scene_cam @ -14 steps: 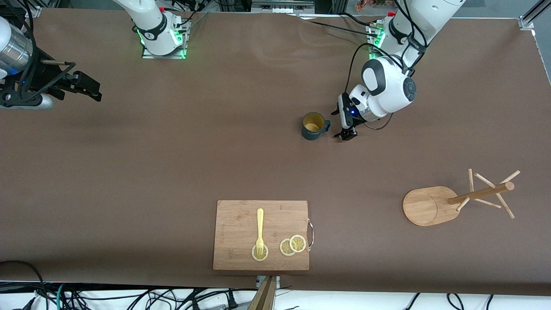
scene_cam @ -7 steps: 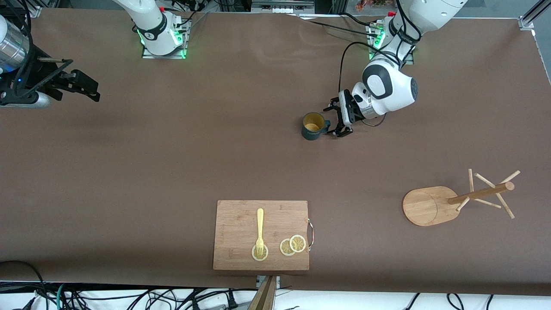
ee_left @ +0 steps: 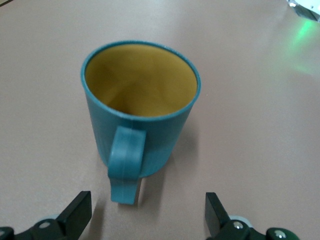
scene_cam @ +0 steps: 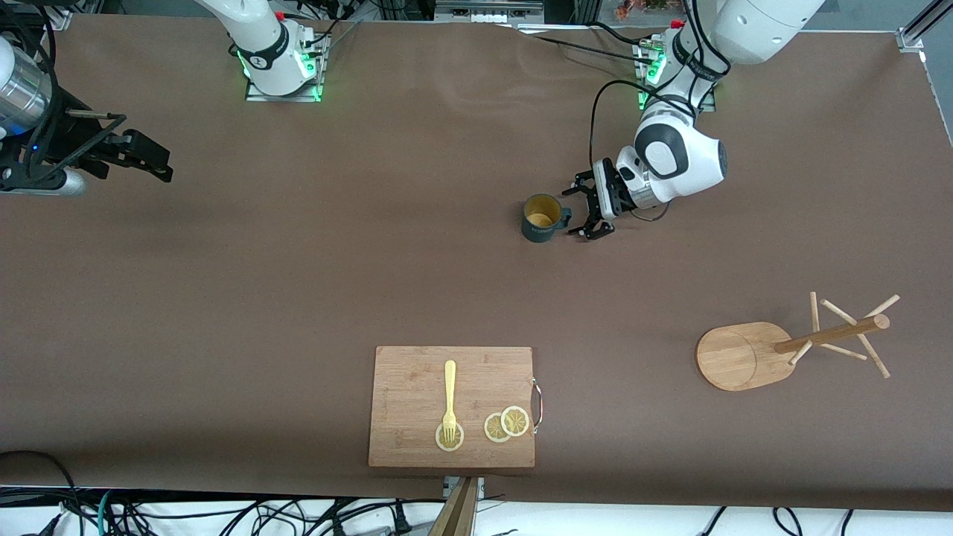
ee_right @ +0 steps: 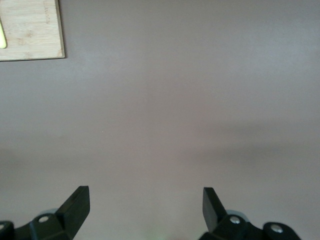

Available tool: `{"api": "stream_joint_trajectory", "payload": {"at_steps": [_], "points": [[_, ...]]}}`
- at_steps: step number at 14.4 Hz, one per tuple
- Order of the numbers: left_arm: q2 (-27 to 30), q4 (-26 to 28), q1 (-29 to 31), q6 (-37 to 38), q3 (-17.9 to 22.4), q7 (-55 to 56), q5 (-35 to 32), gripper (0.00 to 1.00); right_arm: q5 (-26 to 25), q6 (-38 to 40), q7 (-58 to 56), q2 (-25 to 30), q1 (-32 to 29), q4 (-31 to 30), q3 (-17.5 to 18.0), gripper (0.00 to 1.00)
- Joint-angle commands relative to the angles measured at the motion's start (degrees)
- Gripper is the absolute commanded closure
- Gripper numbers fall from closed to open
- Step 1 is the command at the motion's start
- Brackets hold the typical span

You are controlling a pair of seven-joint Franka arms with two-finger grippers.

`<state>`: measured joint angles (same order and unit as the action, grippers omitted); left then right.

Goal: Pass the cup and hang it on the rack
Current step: 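Lower the left gripper onto the teal mug's handle and close it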

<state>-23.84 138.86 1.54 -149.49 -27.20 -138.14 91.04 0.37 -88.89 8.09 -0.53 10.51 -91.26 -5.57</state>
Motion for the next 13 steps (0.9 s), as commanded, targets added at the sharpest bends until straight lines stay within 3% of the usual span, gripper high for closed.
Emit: {"api": "stream_joint_trajectory", "payload": {"at_steps": [1, 9, 11, 12, 13], "points": [[-2.0, -1.2, 0.5, 1.4, 0.1, -6.2, 5.3, 0.0, 0.2, 0.2, 0.4, -0.4, -0.1, 1.4, 0.8, 0.0], [-2.9, -2.1, -0.1, 1.4, 0.1, -6.7, 7.7, 0.01, 0.6, 0.0, -0.4, -0.6, -0.1, 1.2, 0.7, 0.0], [-2.8, -2.4, -0.1, 1.5, 0.1, -9.4, 8.0, 0.27, 1.1, 0.0, -0.4, -0.6, -0.2, 1.2, 0.7, 0.0], [-2.9, -2.4, -0.1, 1.5, 0.1, -9.4, 8.0, 0.27, 1.1, -0.1, -0.4, -0.6, -0.3, 1.2, 0.7, 0.0], [-2.9, -2.5, -0.1, 1.5, 0.1, -9.4, 8.0, 0.35, 1.1, 0.0, -0.4, -0.6, -0.5, 1.2, 0.7, 0.0]]}}
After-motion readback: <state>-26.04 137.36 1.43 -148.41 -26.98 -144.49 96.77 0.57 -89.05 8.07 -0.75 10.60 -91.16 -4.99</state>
